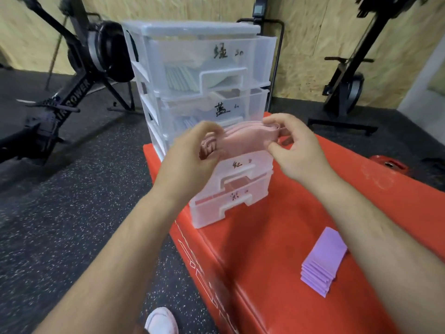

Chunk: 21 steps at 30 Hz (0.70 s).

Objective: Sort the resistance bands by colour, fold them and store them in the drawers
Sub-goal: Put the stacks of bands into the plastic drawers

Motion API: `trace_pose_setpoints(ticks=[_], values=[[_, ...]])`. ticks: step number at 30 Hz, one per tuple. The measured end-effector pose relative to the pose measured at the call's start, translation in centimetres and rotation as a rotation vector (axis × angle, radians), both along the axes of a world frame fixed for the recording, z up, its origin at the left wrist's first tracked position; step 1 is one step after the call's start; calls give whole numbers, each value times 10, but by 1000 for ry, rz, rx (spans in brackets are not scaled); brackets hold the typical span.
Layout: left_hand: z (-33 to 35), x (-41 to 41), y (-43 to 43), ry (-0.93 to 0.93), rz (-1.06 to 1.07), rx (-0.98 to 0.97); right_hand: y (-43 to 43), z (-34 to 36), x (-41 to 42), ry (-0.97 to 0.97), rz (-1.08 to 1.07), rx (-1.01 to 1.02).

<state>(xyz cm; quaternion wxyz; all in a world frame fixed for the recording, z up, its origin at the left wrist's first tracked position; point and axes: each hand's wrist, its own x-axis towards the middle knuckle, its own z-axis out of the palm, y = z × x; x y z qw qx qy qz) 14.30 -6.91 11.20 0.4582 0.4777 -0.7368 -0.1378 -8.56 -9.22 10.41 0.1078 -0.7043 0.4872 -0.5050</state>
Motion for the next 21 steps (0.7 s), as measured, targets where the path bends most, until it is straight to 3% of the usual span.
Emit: trace_pose_setpoints(ticks=[5, 13, 18, 21], values=[[-11, 4, -31, -187, 116, -9, -45, -4, 12, 123, -50, 106], [-21, -5, -50, -325, 117, 8, -63, -25, 9, 35, -87, 250], [-27, -14, -36, -355, 23, -180, -27, -55, 9, 114, -315, -171], [-44, -25, -23, -459, -6, -259, -13, -82, 16, 162, -299, -123]])
